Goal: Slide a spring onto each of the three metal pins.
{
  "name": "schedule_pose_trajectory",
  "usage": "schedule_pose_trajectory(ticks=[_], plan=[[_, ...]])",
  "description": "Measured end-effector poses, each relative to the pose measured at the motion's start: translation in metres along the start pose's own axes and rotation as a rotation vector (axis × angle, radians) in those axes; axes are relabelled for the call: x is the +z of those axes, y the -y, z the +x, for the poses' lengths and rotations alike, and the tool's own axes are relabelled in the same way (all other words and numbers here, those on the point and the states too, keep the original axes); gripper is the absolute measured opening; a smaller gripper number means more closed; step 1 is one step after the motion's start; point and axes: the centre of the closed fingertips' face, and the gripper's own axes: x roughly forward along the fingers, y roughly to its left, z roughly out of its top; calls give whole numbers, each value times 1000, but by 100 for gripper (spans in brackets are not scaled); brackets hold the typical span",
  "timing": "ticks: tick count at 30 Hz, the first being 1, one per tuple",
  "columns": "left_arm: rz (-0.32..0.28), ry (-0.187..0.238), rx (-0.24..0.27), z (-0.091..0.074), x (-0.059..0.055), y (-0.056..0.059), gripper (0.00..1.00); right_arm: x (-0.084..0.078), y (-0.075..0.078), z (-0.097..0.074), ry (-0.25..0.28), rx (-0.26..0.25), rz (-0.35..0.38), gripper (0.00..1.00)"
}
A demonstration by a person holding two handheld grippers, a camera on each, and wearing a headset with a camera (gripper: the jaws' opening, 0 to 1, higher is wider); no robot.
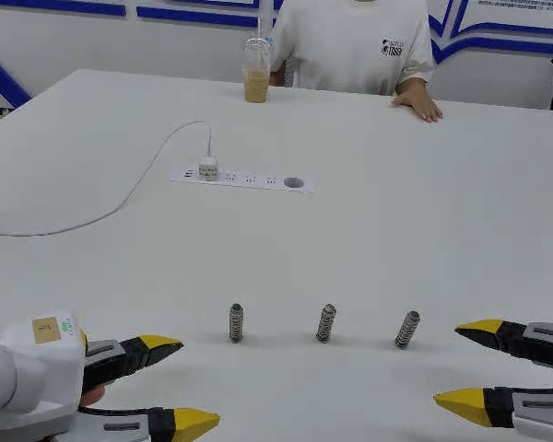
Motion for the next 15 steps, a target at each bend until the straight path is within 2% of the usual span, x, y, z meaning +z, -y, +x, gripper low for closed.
schedule_pose_trajectory(ticks=[15], plan=[[-7, 1, 12, -2, 0, -2, 62, 0, -3, -2, 11, -4, 1, 60]])
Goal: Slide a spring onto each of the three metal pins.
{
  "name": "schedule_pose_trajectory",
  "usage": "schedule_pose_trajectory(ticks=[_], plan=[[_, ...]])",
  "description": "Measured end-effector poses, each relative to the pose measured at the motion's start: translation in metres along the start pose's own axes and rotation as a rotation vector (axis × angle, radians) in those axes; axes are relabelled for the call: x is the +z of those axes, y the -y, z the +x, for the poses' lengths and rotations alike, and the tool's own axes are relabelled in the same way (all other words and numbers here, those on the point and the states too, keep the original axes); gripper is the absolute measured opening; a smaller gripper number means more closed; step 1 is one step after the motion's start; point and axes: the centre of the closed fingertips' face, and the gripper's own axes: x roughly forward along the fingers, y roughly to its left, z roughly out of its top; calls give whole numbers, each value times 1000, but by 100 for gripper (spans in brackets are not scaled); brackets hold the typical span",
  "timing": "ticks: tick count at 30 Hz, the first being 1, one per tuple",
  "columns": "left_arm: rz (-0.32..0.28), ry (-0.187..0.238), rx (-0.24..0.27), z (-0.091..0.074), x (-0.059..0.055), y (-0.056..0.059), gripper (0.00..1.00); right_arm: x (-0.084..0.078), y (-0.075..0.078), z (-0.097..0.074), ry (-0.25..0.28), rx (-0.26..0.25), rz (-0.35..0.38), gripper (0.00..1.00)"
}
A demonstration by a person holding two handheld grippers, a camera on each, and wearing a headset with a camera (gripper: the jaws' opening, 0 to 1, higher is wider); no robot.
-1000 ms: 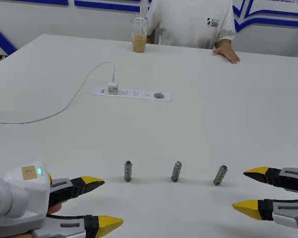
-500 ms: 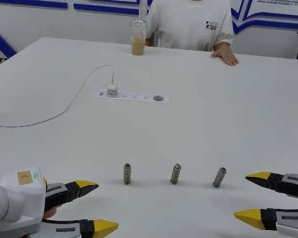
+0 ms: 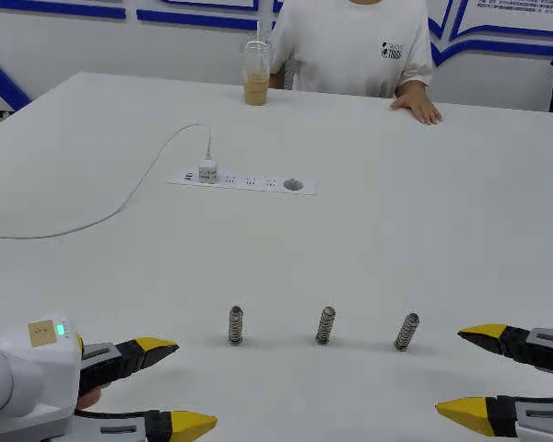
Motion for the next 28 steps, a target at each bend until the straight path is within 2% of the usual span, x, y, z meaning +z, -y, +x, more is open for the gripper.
schedule_pose_trajectory(ticks=[28], plan=[[2, 2, 1, 1, 2, -1, 62, 0, 4, -1, 7, -14, 16, 61]])
